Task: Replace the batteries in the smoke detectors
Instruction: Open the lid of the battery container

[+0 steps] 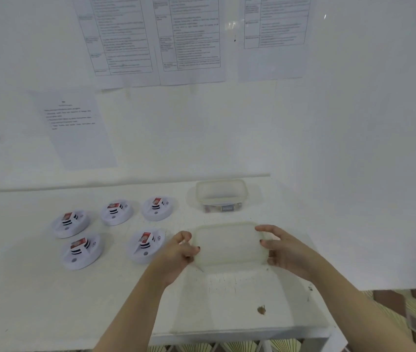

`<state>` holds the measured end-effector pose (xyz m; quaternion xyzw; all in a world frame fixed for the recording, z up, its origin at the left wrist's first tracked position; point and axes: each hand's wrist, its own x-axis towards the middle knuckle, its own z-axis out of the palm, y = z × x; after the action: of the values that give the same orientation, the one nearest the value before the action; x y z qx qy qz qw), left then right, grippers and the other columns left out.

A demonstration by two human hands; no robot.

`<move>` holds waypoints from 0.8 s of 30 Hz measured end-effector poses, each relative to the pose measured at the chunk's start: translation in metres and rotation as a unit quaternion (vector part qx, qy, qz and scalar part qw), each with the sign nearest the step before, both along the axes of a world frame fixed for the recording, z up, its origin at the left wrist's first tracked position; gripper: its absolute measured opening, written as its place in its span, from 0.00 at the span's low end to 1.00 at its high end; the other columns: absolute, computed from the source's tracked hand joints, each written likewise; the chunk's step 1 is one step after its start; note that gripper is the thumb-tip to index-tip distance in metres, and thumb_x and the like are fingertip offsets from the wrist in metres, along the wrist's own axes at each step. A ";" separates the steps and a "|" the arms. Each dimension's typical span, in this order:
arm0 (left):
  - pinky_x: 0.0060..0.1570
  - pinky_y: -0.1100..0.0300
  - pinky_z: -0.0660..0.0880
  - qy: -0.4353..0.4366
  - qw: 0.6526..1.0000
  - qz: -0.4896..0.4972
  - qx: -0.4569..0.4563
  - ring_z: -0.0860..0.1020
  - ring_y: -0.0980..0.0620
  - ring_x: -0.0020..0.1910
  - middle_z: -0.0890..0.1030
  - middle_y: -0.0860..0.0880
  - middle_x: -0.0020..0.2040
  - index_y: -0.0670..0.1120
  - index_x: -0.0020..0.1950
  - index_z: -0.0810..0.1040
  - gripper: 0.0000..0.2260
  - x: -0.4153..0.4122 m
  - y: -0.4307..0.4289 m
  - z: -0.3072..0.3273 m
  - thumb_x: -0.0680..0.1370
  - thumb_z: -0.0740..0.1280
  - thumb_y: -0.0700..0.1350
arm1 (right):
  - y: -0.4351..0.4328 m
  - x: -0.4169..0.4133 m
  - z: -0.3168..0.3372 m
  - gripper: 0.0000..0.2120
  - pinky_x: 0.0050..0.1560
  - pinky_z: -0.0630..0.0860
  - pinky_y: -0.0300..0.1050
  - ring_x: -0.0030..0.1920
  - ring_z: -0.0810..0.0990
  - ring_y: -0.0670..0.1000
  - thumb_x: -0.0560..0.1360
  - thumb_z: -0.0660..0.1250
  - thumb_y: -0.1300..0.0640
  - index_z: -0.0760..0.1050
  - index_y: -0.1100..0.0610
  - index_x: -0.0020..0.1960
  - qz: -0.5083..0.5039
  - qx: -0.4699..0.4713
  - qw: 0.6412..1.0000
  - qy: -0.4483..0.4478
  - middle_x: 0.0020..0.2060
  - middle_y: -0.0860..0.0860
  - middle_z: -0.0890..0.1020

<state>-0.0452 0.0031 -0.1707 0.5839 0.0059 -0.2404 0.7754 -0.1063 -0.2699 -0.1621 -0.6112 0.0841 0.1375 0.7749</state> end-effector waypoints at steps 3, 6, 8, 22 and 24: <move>0.50 0.53 0.73 -0.036 0.998 -0.039 0.024 0.75 0.43 0.50 0.76 0.41 0.51 0.47 0.61 0.70 0.31 -0.006 0.003 0.007 0.61 0.68 0.27 | 0.005 -0.008 0.007 0.30 0.39 0.78 0.46 0.38 0.75 0.55 0.70 0.73 0.63 0.66 0.42 0.64 0.037 -0.105 0.994 0.001 0.46 0.59 0.76; 0.48 0.57 0.74 -0.062 0.987 -0.060 0.133 0.77 0.47 0.48 0.79 0.45 0.51 0.52 0.63 0.72 0.31 -0.013 0.002 0.015 0.60 0.73 0.39 | 0.017 -0.010 0.014 0.31 0.35 0.79 0.46 0.33 0.81 0.57 0.73 0.71 0.54 0.55 0.44 0.68 0.000 -0.186 0.982 0.047 0.47 0.62 0.79; 0.44 0.60 0.72 -0.073 0.970 -0.068 0.222 0.78 0.50 0.44 0.81 0.48 0.49 0.53 0.61 0.74 0.20 -0.017 -0.002 0.016 0.71 0.73 0.45 | 0.025 -0.009 0.015 0.31 0.32 0.79 0.46 0.31 0.82 0.58 0.76 0.66 0.49 0.52 0.51 0.72 -0.031 -0.196 0.977 0.072 0.43 0.63 0.82; 0.46 0.54 0.76 -0.003 0.993 -0.103 0.051 0.80 0.46 0.45 0.82 0.44 0.48 0.48 0.53 0.78 0.17 -0.032 -0.017 0.006 0.71 0.67 0.29 | 0.034 -0.008 0.004 0.07 0.39 0.68 0.43 0.36 0.73 0.51 0.78 0.63 0.63 0.76 0.54 0.44 0.028 -0.073 0.997 0.010 0.39 0.51 0.77; 0.43 0.55 0.74 0.017 0.993 -0.111 0.024 0.79 0.46 0.43 0.81 0.46 0.46 0.49 0.50 0.76 0.17 -0.031 -0.016 0.002 0.66 0.68 0.33 | 0.032 -0.005 0.002 0.09 0.36 0.68 0.41 0.34 0.72 0.50 0.78 0.62 0.63 0.75 0.54 0.42 0.037 -0.038 0.998 0.025 0.37 0.50 0.77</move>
<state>-0.0766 -0.0128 -0.1690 0.5957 -0.0403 -0.3346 0.7291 -0.1115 -0.2380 -0.1597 -0.6395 0.0863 0.1778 0.7429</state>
